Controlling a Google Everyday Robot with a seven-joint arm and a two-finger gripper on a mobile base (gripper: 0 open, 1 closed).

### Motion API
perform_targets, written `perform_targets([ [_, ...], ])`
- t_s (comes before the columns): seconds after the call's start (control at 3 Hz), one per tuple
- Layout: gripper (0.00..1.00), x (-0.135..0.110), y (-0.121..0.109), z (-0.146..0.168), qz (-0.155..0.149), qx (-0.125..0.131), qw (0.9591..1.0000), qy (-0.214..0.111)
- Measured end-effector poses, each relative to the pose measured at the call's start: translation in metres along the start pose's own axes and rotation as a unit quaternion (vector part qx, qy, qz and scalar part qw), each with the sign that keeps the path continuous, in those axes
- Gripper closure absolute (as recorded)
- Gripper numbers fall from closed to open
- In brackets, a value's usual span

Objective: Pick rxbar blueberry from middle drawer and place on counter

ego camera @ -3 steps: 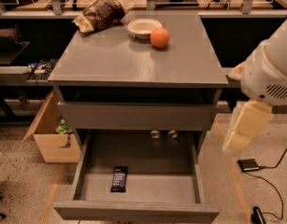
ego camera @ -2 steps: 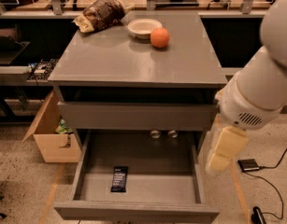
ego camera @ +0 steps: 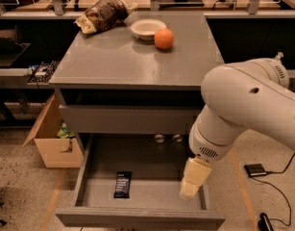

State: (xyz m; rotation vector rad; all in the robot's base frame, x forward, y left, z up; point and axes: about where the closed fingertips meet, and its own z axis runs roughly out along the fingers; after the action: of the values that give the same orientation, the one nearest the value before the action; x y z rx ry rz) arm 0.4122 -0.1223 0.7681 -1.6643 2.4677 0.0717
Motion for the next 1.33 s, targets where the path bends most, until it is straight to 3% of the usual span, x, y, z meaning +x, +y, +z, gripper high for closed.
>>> perform_targets([
  [0.33,0.0,0.0,0.0,0.0,0.004,0.001,1.0,-0.004],
  [0.67,0.0,-0.002,0.002,0.021,0.039,0.001,0.999,-0.023],
  [1.0,0.0,-0.011,0.001,0.077,0.098,0.003,0.9942,-0.043],
  [1.33,0.0,-0.028,-0.008,0.148,0.13,0.031,0.9894,-0.057],
])
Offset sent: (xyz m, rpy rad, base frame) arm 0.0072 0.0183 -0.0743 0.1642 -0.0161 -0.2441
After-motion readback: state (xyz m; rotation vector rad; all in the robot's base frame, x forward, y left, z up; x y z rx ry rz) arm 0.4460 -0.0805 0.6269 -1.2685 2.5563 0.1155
